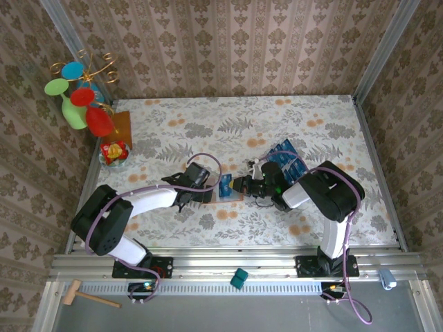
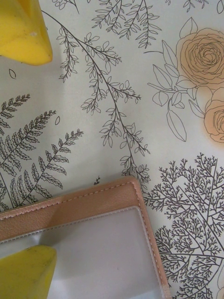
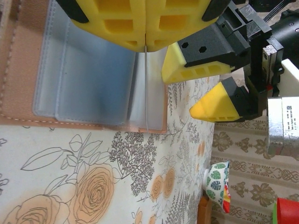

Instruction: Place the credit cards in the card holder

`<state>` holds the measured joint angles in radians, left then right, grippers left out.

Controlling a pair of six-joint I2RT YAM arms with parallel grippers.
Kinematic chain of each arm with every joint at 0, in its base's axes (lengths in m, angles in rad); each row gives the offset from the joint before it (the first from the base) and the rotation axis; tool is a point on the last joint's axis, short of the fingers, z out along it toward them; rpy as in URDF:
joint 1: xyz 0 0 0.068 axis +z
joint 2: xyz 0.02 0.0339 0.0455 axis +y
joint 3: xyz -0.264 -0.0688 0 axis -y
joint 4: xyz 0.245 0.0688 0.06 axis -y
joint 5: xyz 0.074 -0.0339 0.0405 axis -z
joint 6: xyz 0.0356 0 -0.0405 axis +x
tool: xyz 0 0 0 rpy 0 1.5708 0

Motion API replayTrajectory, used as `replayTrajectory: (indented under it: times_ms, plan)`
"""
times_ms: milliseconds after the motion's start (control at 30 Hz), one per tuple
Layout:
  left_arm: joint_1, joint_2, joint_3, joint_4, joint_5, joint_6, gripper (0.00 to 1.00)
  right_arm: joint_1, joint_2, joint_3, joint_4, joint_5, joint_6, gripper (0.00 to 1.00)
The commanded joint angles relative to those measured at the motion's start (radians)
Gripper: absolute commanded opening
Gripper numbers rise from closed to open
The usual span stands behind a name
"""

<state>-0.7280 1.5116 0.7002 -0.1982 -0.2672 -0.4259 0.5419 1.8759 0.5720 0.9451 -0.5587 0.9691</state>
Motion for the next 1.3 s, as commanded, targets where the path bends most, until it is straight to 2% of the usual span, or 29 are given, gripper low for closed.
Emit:
replayTrajectory:
  times_ms: [0, 1267]
  plan:
    - [-0.007, -0.004, -0.010, -0.058, -0.023, -0.009, 1.00, 0.007, 0.018, 0.023, 0.040, -0.018, 0.002, 0.00]
    - [-0.008, -0.011, -0.009, -0.066, -0.029, -0.008, 1.00, -0.003, 0.082, -0.040, 0.132, -0.007, 0.024, 0.00]
